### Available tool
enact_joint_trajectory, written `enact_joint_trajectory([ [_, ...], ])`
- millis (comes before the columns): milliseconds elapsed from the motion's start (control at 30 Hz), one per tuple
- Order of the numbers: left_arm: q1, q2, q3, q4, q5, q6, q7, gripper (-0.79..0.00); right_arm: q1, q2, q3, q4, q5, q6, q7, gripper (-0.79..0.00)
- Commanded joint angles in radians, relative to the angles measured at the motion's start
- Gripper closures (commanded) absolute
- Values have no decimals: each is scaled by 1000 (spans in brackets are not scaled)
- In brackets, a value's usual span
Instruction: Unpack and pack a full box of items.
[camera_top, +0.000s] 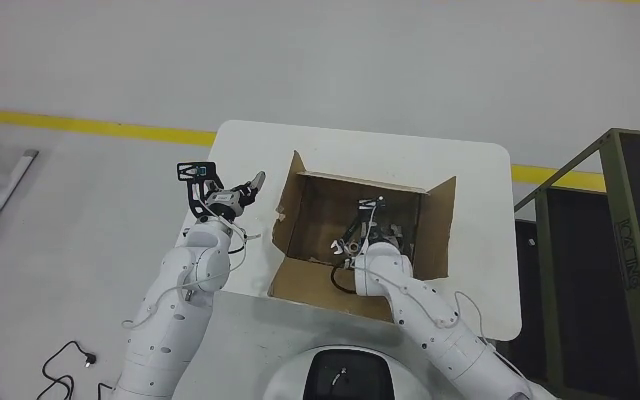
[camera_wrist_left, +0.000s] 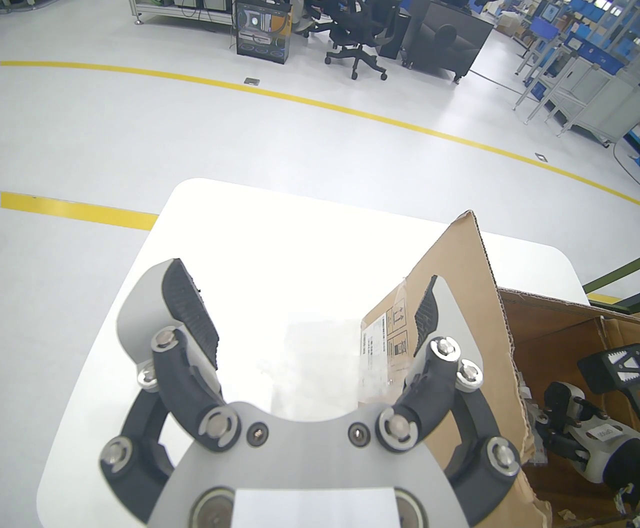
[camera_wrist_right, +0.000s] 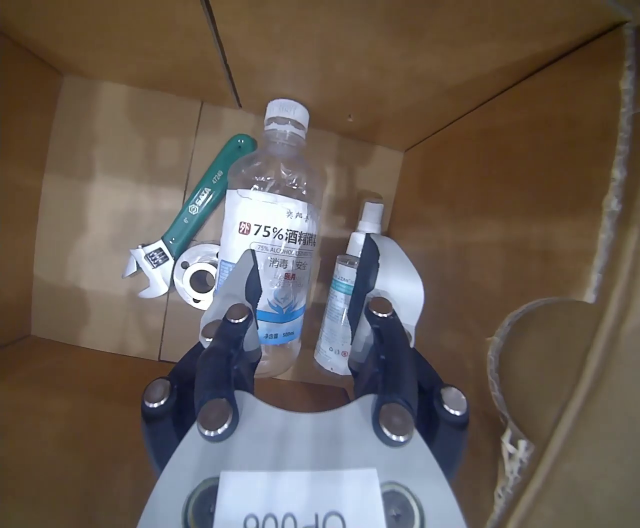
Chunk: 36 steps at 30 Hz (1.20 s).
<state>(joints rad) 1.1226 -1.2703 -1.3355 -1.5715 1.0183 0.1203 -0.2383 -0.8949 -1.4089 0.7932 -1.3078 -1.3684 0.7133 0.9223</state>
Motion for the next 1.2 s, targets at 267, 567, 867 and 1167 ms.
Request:
enact_joint_trajectory([
  [267,0,0,0,0,0,0,0,-785,10,-31,15,70,72,-49,-10,-508],
  [567,0,0,0,0,0,0,0,-785,18,-51,16,71,78,-116,-42,-517],
  [867,0,0,0,0,0,0,0,-785,33,-47,68,94,20,-181,-3,-529],
  [1167,0,0,0,0,0,0,0,-785,32,-47,101,105,-6,-252,64,-523],
])
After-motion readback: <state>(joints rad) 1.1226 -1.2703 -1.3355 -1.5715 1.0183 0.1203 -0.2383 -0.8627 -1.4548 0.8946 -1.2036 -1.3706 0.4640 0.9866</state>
